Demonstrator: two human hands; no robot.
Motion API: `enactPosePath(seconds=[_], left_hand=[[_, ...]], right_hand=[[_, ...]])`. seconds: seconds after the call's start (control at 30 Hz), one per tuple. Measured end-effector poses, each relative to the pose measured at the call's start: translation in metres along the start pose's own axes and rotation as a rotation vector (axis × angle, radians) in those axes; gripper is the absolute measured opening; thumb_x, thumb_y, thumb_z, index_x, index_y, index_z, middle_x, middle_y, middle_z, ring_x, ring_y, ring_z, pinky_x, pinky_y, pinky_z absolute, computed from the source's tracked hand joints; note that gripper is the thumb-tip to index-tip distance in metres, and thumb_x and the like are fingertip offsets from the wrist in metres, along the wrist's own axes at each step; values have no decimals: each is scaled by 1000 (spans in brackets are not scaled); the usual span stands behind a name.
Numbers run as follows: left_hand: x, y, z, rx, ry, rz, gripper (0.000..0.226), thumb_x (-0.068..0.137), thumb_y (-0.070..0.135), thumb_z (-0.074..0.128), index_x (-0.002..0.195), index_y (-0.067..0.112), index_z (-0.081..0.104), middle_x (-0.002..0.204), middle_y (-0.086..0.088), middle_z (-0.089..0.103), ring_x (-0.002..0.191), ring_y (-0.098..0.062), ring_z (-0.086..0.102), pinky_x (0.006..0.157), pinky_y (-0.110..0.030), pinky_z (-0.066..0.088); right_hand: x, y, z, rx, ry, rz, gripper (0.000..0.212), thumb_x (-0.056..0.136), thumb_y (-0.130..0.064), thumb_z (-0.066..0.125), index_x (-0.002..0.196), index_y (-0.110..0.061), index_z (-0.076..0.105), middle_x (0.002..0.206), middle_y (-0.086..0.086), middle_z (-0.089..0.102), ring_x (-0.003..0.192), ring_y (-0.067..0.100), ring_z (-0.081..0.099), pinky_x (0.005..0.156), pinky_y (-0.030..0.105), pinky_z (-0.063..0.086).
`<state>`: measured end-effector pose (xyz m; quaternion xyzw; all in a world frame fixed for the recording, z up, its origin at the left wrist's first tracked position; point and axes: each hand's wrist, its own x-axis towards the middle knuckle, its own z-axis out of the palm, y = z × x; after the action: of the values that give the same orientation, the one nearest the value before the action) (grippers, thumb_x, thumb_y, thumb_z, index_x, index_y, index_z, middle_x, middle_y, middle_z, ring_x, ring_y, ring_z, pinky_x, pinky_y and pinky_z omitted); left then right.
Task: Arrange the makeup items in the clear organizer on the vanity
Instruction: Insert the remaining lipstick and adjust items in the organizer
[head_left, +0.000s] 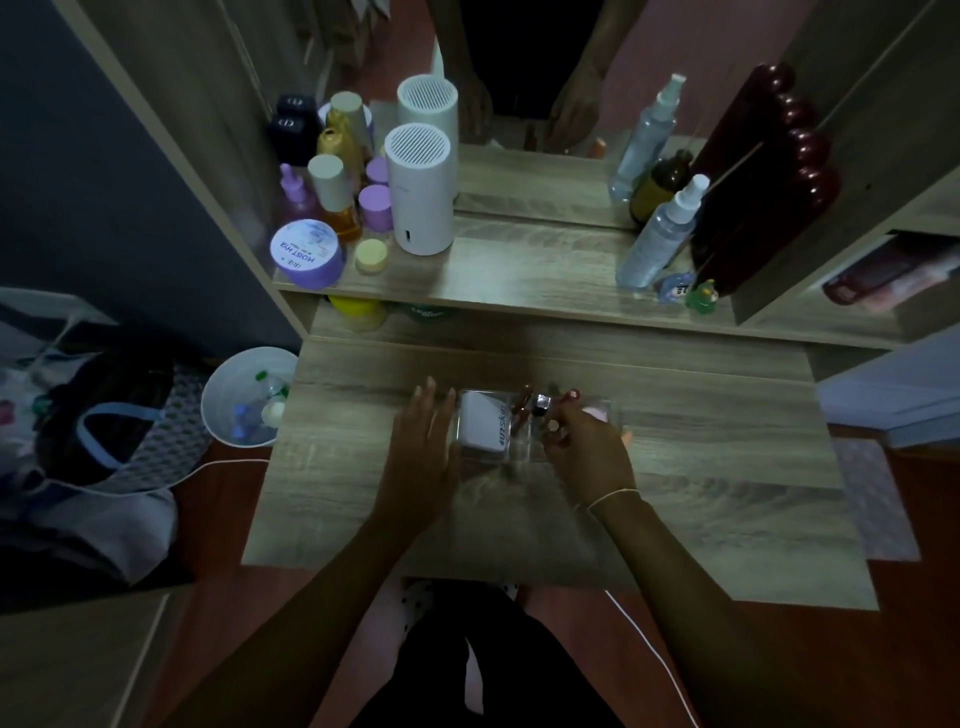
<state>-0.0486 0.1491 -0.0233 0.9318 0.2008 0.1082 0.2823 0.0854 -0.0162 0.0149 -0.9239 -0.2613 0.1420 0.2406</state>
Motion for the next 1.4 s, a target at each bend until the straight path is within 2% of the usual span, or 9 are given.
enactPosePath(seconds=[0.2, 0.47, 0.57, 0.7, 0.8, 1.0, 1.1, 1.27, 1.4], left_hand=[[6, 23, 7, 6, -50, 185, 56, 96, 40, 26, 143, 9, 26, 153, -20, 16, 142, -32, 11, 113, -49, 8], [16, 34, 13, 5, -56, 172, 57, 93, 31, 34, 145, 14, 21, 154, -18, 16, 143, -30, 9, 113, -47, 7], [17, 35, 13, -4, -52, 178, 57, 92, 30, 35, 145, 14, 21, 154, -19, 18, 142, -30, 11, 113, -48, 9], [17, 35, 13, -10, -56, 183, 57, 92, 28, 37, 145, 14, 20, 154, -20, 18, 142, -31, 12, 113, -49, 12], [17, 36, 13, -20, -64, 184, 57, 92, 27, 37, 145, 15, 19, 154, -18, 17, 143, -31, 11, 114, -49, 13], [18, 37, 13, -25, -64, 173, 57, 92, 28, 39, 145, 14, 21, 154, -20, 17, 143, -33, 14, 113, -50, 14], [18, 38, 13, -22, -57, 163, 58, 92, 23, 45, 145, 13, 23, 154, -20, 17, 142, -33, 13, 113, -51, 14], [18, 36, 12, -13, -68, 167, 56, 93, 28, 38, 145, 14, 21, 154, -19, 17, 142, -33, 15, 113, -51, 15], [19, 34, 15, -2, -96, 191, 57, 93, 28, 38, 146, 16, 18, 155, -18, 14, 143, -33, 14, 115, -52, 16]], right_hand=[[0, -2, 0, 13, -3, 2, 20, 81, -12, 67, 101, -14, 64, 93, 12, 64, 90, 27, 61, 77, 43, 56], [6, 2, -7, 28, -4, -29, 31, 83, -10, 65, 114, -17, 64, 95, 9, 72, 90, 24, 66, 82, 36, 56], [6, 3, -11, 34, 8, -41, 30, 84, -13, 63, 114, -19, 64, 95, 7, 72, 86, 20, 67, 78, 29, 53], [4, 1, -23, -5, 106, -89, 17, 83, -20, 59, 98, -25, 67, 86, 0, 72, 75, 17, 65, 68, 31, 55], [9, 5, -38, -10, 200, -129, 10, 82, -20, 64, 91, -22, 67, 87, 3, 70, 81, 23, 62, 70, 34, 51], [40, 19, -52, -122, -7, -241, 25, 79, -16, 68, 105, -17, 67, 110, 8, 64, 103, 28, 52, 83, 32, 40], [49, 21, -45, -176, -111, -279, 23, 77, -17, 69, 99, -17, 68, 110, 7, 63, 103, 28, 51, 81, 28, 35], [57, 25, -33, -177, -190, -276, 22, 75, -18, 69, 97, -17, 67, 106, 6, 64, 103, 27, 53, 89, 34, 42], [60, 25, -28, -188, -222, -270, 27, 75, -19, 71, 100, -14, 66, 103, 8, 63, 101, 28, 53, 85, 35, 42]])
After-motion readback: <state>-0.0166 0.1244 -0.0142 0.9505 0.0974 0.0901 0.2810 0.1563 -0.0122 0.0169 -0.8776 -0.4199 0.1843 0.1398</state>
